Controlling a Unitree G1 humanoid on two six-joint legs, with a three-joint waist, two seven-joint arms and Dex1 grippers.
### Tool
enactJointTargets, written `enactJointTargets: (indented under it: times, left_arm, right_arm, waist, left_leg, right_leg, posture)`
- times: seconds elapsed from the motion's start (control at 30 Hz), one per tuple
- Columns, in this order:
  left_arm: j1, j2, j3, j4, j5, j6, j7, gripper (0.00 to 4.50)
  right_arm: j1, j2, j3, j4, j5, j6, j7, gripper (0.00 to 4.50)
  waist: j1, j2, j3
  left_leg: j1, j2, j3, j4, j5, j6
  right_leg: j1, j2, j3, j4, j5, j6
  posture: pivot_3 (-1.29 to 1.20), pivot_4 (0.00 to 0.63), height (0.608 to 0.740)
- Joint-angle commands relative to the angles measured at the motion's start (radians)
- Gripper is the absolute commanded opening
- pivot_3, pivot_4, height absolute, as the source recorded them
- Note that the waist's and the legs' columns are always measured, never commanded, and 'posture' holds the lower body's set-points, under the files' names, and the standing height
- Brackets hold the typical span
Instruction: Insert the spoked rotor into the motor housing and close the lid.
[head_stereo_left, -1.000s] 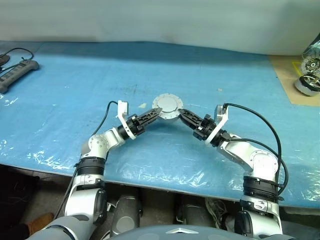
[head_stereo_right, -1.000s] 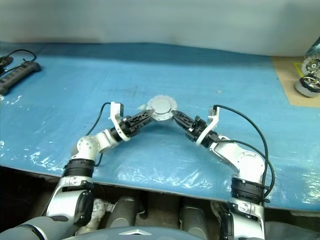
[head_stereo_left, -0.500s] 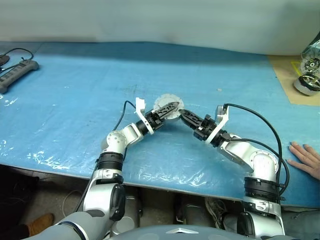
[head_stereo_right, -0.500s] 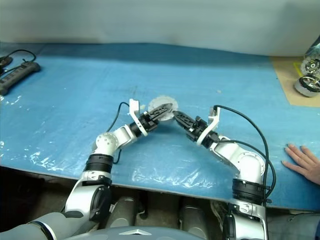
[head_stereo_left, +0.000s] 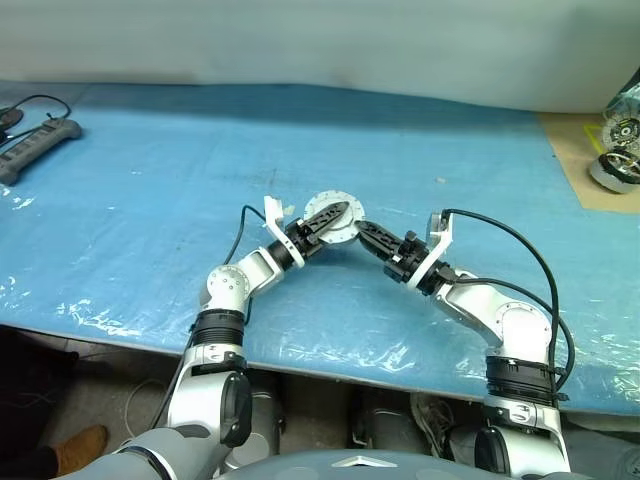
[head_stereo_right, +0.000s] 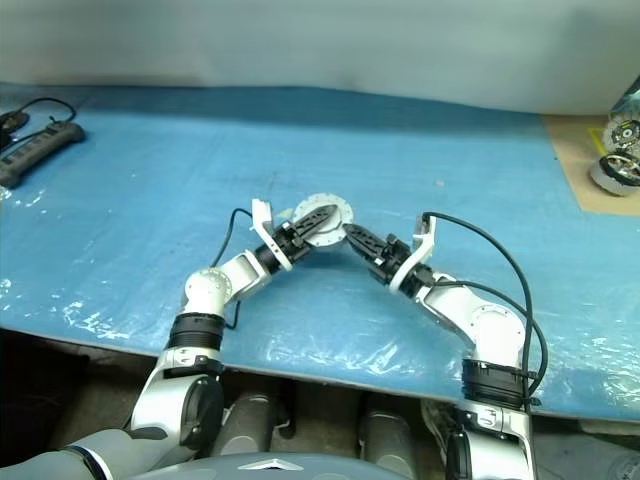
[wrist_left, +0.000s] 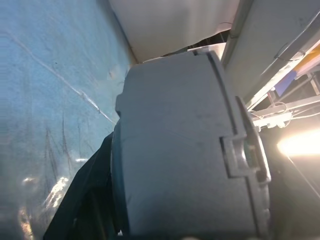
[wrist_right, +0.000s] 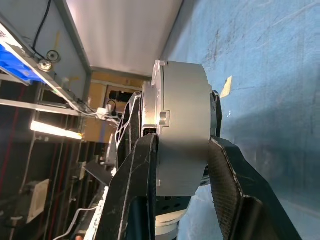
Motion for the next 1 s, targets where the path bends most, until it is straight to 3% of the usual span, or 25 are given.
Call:
enactJointTargets:
  times: [0.03, 0.07, 0.3, 0.63, 0.83, 1.0]
  left_arm:
    - [-0.03, 0.002, 0.001, -0.038, 0.003, -0.03, 0.021, 2.77]
    - [-0.04, -0.001, 0.011, -0.028, -0.003, -0.041, 0.027, 2.77]
    - [-0.072, -0.002, 0.007, 0.012, 0.024, -0.073, 0.073, 2.43]
    - [-0.172, 0.068, 0.104, 0.152, 0.065, -0.247, 0.099, 2.43]
    - [-0.234, 0.159, 0.134, 0.313, 0.143, -0.405, 0.096, 2.43]
    - [-0.235, 0.199, 0.14, 0.366, 0.164, -0.436, 0.06, 2.43]
  right_arm:
    - [-0.021, -0.01, -0.006, -0.065, -0.074, -0.065, 0.011, 1.12]
    - [-0.02, -0.009, -0.004, -0.064, -0.077, -0.065, 0.017, 1.12]
    - [-0.026, 0.011, -0.02, -0.038, -0.039, -0.062, 0.035, 3.47]
    - [-0.016, -0.012, -0.041, -0.032, -0.056, -0.068, 0.026, 3.47]
    - [0.015, -0.086, 0.015, -0.079, -0.254, -0.123, 0.079, 3.47]
    - [0.037, -0.099, 0.013, -0.103, -0.295, -0.122, 0.131, 3.47]
  waist:
    - [0.0, 0.0, 0.0]
    - [0.0, 0.0, 0.0]
    - [-0.002, 0.0, 0.0]
    - [-0.004, 0.0, 0.0]
    - [-0.002, 0.0, 0.0]
    - [0.006, -0.001, 0.001]
  left_leg:
    - [0.0, 0.0, 0.0, 0.0, 0.0, 0.0]
    - [0.0, 0.0, 0.0, 0.0, 0.0, 0.0]
    - [0.0, 0.0, 0.0, 0.0, 0.0, 0.0]
    - [-0.001, 0.0, -0.001, 0.001, -0.001, 0.001]
    - [-0.001, 0.0, -0.001, 0.001, -0.001, 0.001]
    - [-0.003, 0.0, -0.001, 0.001, -0.001, 0.002]
  right_leg:
    - [0.0, 0.0, 0.0, 0.0, 0.0, 0.0]
    - [0.0, 0.0, 0.0, 0.0, 0.0, 0.0]
    - [0.0, 0.0, 0.0, 0.0, 0.002, 0.003]
    - [0.0, 0.0, 0.0, 0.0, 0.002, 0.004]
    - [0.0, 0.0, 0.0, -0.001, 0.003, 0.005]
    - [0.0, -0.001, -0.002, -0.001, 0.003, 0.006]
  posture:
    - [0.0, 0.15, 0.74]
    - [0.0, 0.15, 0.74]
    - [0.0, 0.15, 0.74]
    - [0.0, 0.15, 0.74]
    - [0.0, 0.15, 0.74]
    - [0.0, 0.15, 0.74]
